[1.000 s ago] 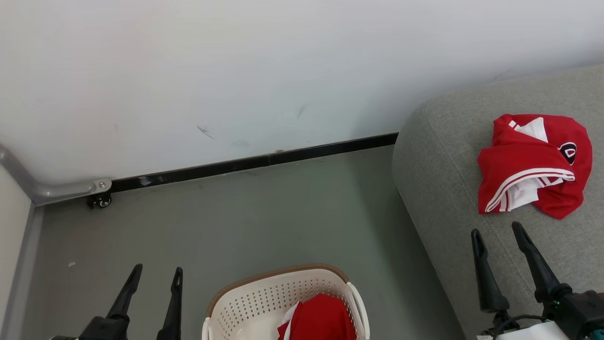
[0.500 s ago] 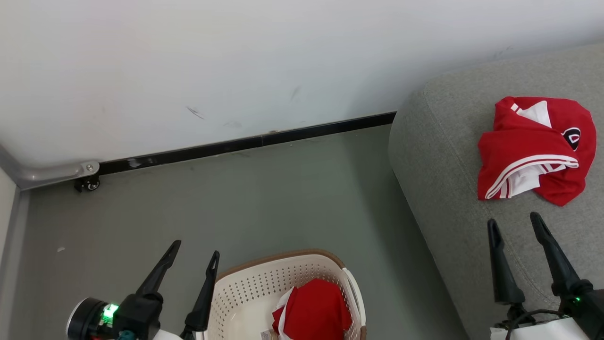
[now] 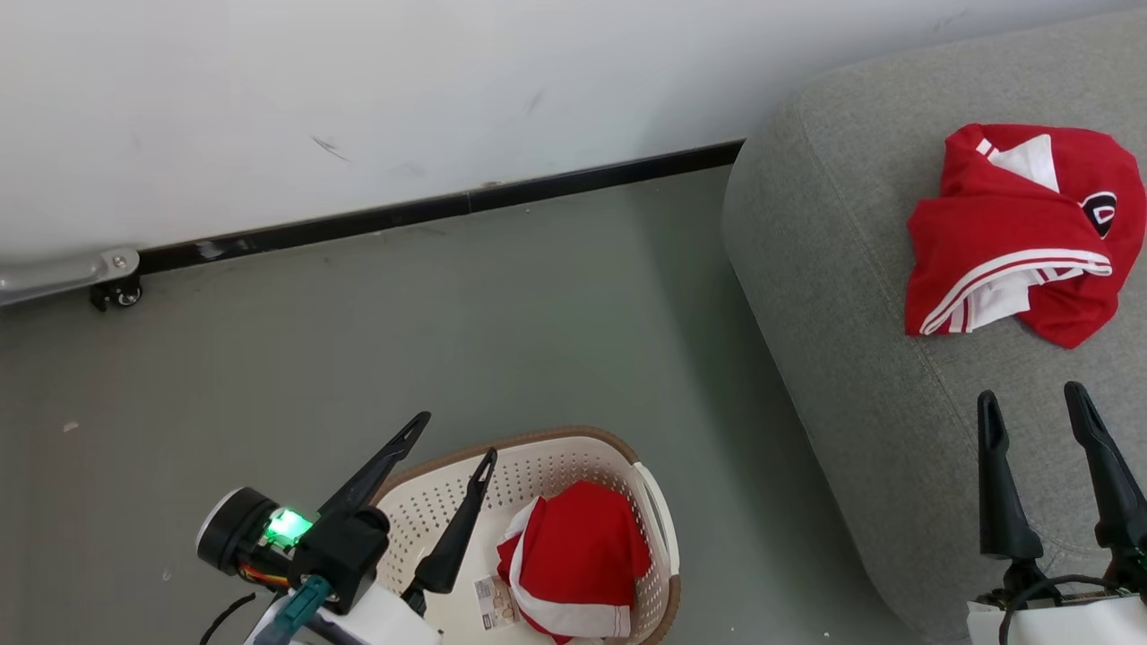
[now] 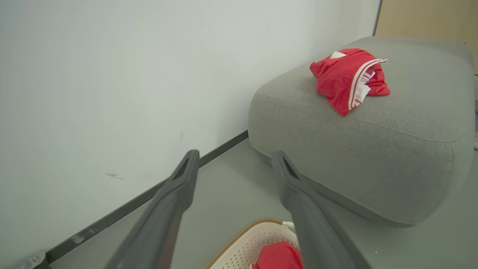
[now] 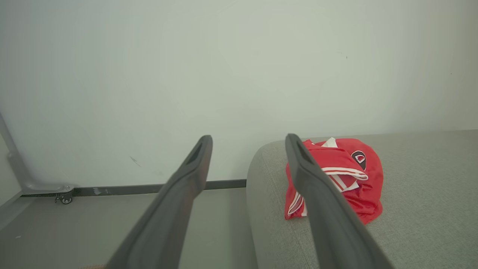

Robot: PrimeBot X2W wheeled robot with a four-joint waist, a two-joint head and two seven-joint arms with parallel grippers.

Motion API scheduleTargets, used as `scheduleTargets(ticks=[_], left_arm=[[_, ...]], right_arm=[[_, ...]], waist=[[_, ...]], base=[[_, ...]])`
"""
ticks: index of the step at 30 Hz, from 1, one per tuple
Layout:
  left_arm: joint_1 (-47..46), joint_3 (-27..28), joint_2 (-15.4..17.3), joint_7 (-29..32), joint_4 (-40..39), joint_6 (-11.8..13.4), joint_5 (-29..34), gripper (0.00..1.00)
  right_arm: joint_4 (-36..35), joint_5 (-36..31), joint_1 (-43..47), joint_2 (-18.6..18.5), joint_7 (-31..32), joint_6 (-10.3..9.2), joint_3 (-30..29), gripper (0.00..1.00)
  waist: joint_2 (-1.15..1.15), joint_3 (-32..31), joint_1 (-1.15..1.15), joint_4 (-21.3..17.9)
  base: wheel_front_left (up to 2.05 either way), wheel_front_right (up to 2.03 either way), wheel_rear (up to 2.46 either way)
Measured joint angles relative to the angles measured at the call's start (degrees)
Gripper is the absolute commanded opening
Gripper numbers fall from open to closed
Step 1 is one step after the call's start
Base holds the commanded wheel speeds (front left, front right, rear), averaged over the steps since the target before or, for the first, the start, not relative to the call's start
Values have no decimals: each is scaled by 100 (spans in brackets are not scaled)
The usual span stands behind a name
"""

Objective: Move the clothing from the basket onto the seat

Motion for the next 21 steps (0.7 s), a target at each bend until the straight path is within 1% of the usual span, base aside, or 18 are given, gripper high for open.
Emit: scheduleTargets(ticks=[6, 21], left_arm=[[-311, -198, -60, 66, 208, -131, 132, 100], [-968, -542, -151, 200, 1005, -286, 357, 100]], right_arm=[[-120, 8, -162, 1, -59, 0, -14, 100], [-241, 203, -837, 1, -201, 0, -153, 100]], waist=[[0, 330, 0, -83], [0, 1248, 0, -338]], base=[[0, 0, 0], [0, 0, 0]])
